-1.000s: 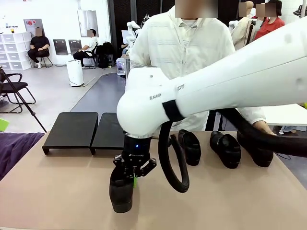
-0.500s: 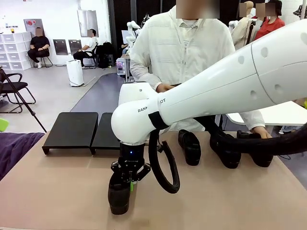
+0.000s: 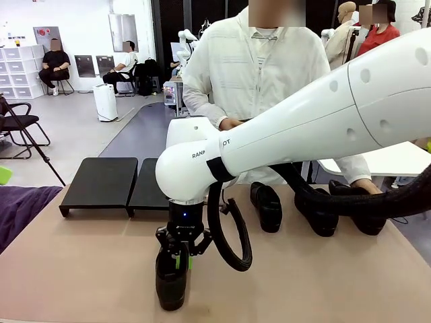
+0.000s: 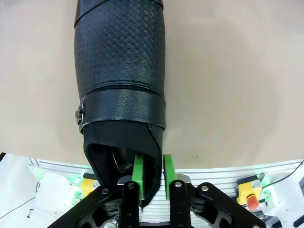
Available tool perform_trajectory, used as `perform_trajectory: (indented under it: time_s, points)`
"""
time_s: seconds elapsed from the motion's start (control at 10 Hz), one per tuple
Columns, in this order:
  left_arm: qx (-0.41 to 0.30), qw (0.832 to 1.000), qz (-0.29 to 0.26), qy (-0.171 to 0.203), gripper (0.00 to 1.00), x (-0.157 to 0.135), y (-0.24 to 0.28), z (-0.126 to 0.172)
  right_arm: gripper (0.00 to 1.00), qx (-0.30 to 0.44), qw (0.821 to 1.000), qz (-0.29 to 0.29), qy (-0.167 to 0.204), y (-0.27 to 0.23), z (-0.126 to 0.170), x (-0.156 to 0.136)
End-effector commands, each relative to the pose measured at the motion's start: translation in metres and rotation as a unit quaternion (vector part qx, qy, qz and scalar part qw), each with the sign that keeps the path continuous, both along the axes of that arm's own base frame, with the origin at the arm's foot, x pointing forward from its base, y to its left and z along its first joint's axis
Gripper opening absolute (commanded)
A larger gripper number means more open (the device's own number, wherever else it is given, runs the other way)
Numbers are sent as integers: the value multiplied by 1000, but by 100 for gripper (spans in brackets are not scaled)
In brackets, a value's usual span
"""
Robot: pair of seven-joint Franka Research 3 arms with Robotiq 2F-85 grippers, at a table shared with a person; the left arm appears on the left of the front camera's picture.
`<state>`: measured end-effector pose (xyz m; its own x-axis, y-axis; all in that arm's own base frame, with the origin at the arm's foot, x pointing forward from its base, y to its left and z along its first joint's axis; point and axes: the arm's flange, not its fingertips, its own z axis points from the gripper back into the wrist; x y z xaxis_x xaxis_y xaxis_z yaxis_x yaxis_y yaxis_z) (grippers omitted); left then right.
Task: Organize the shoes by placing them on the stand.
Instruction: Pick up one Shoe and place it in the middle of the table.
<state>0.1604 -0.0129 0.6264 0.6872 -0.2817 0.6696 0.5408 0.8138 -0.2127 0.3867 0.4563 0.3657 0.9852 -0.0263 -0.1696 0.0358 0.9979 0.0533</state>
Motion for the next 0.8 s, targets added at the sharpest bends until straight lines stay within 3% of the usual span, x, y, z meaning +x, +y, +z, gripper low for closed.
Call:
perform_trajectory:
  time_s: [0.0, 0.3, 0.6, 0.7]
  points:
    - [-5, 1000, -7, 1, 100, -2, 1, 1, 100, -9, 1000, -3, -2, 1, 7, 1]
    - [-5, 1000, -7, 1, 100, -2, 1, 1, 100, -2, 1000, 6, -15, -16, 37, -11]
    - [-5, 1000, -7, 1, 100, -2, 1, 1, 100, 32, 993, 98, 62, -75, 112, -51]
    - [-5, 1000, -7, 1, 100, -2, 1, 1, 100, 28, 994, 91, 59, -100, 135, -72]
